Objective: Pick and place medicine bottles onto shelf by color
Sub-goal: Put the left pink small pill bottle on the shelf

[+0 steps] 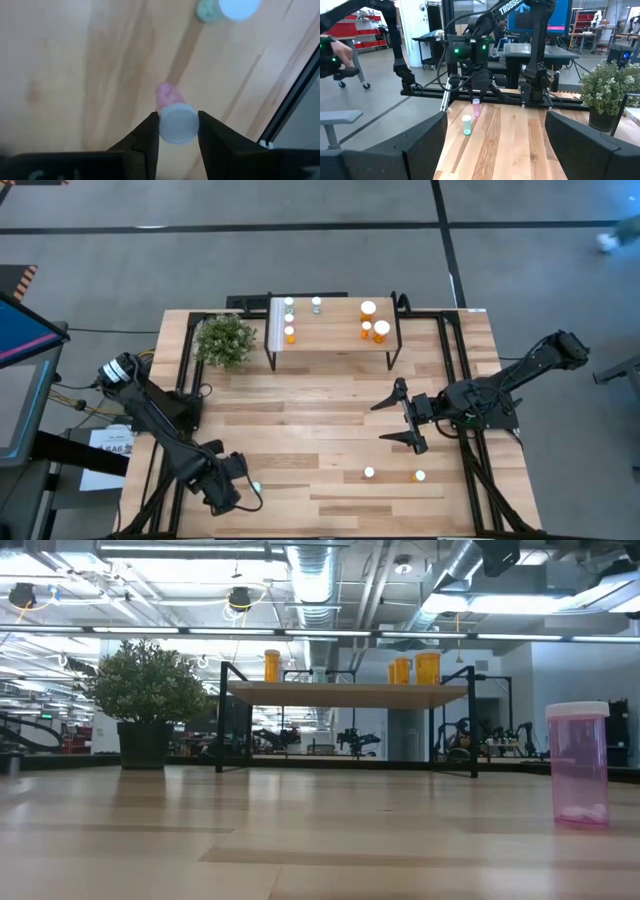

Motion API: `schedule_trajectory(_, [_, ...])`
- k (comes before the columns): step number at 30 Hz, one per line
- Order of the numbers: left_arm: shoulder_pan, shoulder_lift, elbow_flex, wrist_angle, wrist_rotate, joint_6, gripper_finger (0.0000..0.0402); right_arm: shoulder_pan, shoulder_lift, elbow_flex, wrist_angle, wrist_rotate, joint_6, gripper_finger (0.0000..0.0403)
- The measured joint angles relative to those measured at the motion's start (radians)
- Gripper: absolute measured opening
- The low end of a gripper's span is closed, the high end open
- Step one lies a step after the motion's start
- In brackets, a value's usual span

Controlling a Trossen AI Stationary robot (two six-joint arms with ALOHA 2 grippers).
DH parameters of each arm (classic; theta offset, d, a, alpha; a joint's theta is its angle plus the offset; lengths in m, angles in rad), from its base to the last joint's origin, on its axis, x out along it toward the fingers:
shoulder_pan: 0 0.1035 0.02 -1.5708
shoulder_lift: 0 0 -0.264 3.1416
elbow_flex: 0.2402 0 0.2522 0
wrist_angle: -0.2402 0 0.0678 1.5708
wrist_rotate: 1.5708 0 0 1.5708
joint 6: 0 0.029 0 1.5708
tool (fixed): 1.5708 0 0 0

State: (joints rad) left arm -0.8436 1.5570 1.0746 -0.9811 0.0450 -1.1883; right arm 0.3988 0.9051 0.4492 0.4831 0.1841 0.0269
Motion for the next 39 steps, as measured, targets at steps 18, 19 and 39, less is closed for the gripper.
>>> schedule_trajectory(18, [0.456, -0.076, 0.543, -0.5, -0.208, 0.471, 0.0096, 0.0, 0.0, 0.0, -0.003, 0.0, 0.007, 0.0357])
schedule_trajectory(19, [0.494, -0.076, 0.567, -0.502, -0.211, 0.516, 0.0096, 0.0, 0.0, 0.0, -0.008, 0.0, 0.014, 0.0357])
schedule_trajectory(39, [1.139, 0.112, 0.886, -0.443, -0.005, 1.157, 0.0096, 0.025, 0.0, -0.001, -0.087, 0.002, 0.079, 0.0357])
